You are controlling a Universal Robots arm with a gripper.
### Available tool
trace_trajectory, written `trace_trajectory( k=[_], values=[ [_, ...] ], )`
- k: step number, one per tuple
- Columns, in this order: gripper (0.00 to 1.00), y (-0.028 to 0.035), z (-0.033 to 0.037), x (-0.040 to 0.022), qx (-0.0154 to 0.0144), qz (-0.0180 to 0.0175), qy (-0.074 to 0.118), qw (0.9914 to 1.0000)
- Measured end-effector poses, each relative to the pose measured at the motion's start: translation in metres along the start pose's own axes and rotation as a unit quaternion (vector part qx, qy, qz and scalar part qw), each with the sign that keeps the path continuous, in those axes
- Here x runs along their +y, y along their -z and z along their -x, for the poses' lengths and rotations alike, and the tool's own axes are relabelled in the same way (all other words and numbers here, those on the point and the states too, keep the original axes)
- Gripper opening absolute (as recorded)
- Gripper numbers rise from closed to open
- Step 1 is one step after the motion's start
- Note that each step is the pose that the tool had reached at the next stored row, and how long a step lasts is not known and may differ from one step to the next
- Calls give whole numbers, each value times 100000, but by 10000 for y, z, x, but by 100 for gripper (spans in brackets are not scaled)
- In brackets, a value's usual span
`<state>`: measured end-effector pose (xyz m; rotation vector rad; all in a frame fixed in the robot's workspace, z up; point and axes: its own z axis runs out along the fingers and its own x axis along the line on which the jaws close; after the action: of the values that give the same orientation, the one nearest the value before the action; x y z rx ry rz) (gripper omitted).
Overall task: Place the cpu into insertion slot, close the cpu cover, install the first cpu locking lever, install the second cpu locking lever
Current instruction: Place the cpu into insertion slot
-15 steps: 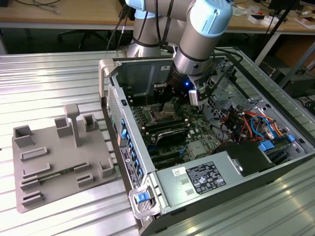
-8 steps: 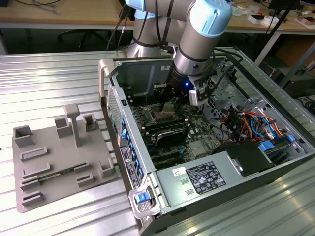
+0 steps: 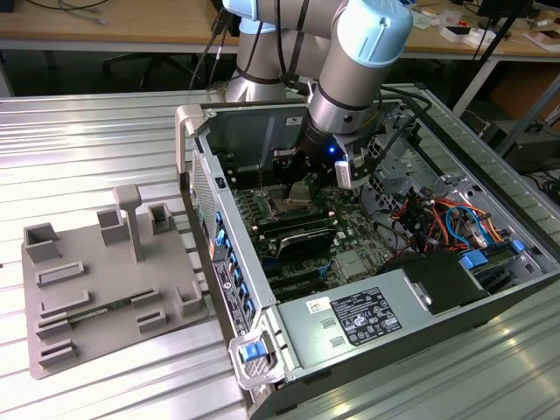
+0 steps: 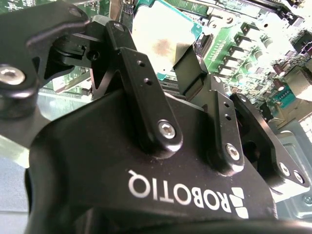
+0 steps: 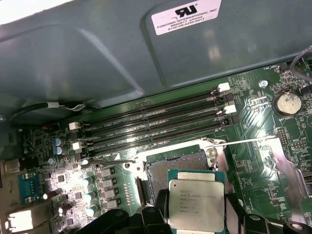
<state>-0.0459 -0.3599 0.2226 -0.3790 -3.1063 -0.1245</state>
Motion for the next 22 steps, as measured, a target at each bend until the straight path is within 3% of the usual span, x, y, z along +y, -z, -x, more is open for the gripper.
trace_trajectory(
  k=[22],
  values=[
    [55,-16,0,-1,-49,12,-621,99998]
  ],
)
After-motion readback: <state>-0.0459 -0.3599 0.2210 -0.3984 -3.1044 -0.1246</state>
